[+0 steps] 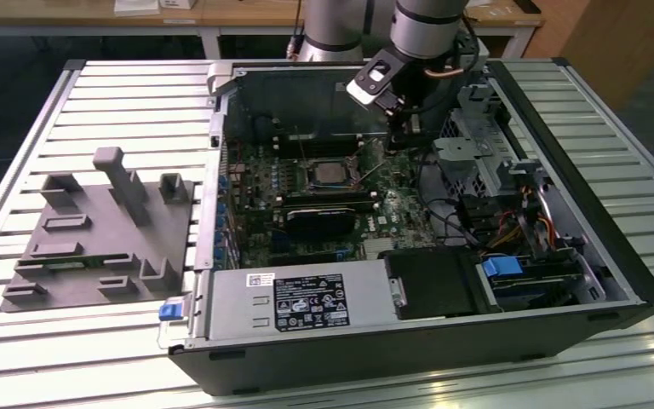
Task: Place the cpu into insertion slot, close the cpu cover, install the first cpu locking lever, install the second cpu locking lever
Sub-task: 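Close the cpu cover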
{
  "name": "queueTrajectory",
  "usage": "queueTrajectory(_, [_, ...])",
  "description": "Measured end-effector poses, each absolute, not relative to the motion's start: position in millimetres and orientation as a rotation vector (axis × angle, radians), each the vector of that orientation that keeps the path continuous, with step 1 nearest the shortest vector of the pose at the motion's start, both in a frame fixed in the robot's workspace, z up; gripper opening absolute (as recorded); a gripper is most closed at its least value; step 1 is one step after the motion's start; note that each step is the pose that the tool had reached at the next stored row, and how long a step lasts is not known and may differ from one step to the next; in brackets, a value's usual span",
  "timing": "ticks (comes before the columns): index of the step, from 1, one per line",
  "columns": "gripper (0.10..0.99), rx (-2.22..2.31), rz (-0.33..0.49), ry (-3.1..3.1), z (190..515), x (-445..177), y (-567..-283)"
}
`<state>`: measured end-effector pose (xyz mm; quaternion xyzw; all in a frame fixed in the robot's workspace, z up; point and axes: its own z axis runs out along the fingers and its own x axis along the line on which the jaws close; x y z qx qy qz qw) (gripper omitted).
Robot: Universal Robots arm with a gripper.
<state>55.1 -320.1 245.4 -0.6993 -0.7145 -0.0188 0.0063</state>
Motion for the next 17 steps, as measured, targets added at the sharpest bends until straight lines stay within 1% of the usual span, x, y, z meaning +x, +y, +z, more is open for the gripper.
queueTrajectory(10, [0.106,-2.187,-0.054,-2.234,242.0,55.3,-320.1])
queueTrajectory(17, [0.106,-2.151,0.079,-2.194,241.3,57.9,-320.1])
